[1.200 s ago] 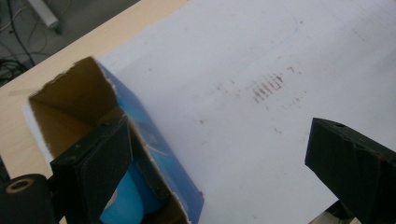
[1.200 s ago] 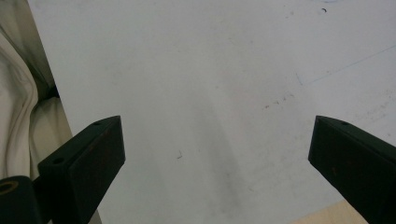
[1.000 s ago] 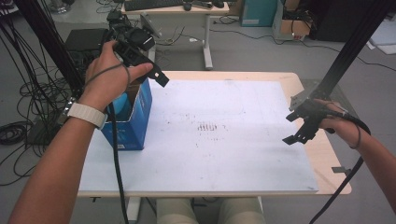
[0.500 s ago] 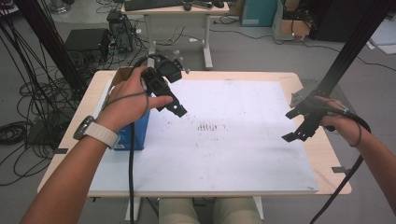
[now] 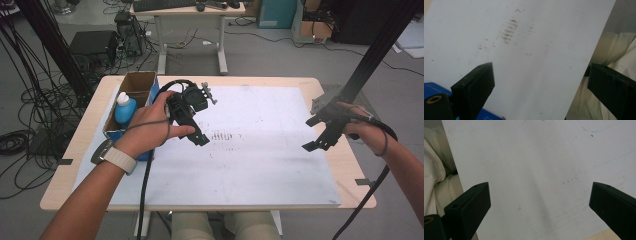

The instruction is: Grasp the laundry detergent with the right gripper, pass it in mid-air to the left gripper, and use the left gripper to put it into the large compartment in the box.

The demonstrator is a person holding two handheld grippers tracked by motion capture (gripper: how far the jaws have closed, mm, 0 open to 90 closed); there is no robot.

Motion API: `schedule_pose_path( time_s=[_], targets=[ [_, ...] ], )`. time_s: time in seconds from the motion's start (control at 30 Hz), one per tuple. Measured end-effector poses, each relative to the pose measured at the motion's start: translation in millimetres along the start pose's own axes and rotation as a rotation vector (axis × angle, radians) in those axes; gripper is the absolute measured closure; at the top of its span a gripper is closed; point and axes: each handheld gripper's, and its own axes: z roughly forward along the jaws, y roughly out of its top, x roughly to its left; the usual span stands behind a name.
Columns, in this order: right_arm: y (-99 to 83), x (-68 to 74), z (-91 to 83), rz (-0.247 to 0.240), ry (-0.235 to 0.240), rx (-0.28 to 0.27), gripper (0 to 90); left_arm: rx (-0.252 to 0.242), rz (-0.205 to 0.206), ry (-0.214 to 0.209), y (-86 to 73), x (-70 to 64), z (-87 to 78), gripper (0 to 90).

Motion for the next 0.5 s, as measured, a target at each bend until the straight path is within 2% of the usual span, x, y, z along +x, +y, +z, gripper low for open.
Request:
schedule_pose_path(
  time_s=[0.43,0.47,0.5],
  targets=[
    [-0.7,-0.6,-0.2,-0.003,-0.003,0.002,3.7,0.015,0.018,-0.005,4.2,-1.6,12.6,7.7],
    [-0.8,0.2,-0.2,0.011,-0.004,0.004,3.7,0.014,0.019,-0.007,5.0,-1.6,12.9,7.7],
    [-1.2,-0.6,0.2,-0.002,-0.003,0.001,3.6,0.015,0.020,-0.007,5.8,-1.7,12.7,7.7]
  ],
)
